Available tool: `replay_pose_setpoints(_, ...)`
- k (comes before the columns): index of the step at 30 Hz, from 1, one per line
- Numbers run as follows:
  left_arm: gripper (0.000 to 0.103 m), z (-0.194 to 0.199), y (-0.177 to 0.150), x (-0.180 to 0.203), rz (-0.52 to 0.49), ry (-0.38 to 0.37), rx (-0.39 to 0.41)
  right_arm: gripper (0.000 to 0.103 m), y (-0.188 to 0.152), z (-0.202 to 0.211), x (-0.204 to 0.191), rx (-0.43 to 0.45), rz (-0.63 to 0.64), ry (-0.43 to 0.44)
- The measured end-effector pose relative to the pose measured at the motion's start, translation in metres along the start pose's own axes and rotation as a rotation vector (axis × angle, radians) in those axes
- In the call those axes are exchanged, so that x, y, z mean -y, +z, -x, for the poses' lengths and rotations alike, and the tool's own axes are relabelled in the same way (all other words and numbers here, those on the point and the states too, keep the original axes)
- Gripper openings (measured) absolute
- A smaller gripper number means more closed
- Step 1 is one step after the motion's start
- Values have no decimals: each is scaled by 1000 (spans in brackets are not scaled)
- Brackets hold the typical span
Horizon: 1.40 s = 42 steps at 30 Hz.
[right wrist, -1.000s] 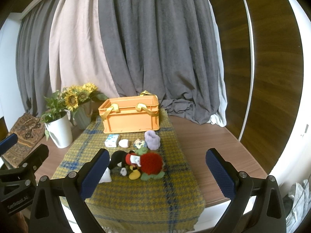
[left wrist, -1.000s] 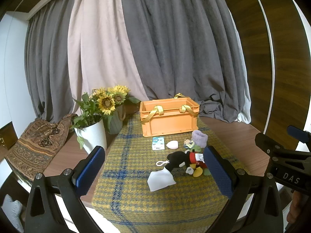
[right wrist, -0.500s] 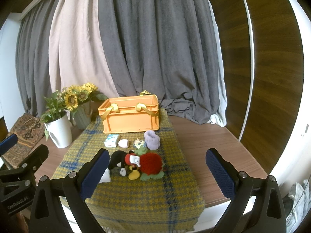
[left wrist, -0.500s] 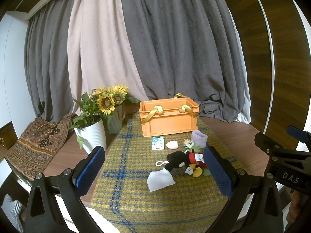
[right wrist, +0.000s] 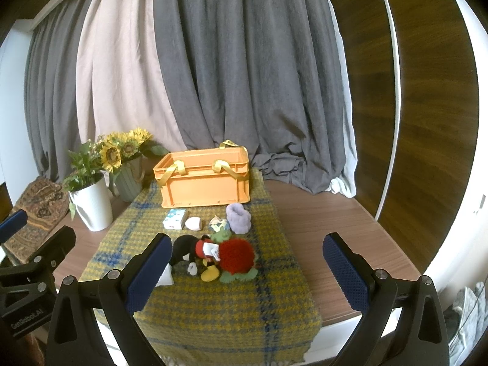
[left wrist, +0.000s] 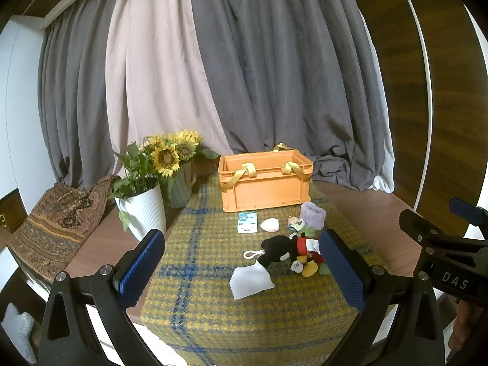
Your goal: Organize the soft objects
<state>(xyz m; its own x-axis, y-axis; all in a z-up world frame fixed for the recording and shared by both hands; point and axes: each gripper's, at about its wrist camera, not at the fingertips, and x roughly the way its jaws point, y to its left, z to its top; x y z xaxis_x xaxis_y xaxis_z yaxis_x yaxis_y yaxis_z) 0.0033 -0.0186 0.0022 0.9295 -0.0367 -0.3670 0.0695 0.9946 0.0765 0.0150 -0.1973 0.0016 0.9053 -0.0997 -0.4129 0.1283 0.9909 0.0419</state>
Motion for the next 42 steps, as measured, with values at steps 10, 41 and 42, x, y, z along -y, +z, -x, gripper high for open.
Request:
replay_pose_setpoints(10, 103, -23, -21, -3, 16, -10, -82, 101, -16, -21, -3, -63, 4, 18)
replay_pose_setpoints(41, 92, -201, -100, -3, 29, -28, -360, 94, -75, -195, -14, -272, 27, -58)
replay_pose_setpoints(42, 91, -206, -102, -3, 33, -27, -370, 94, -76, -201, -14, -283, 26, -57)
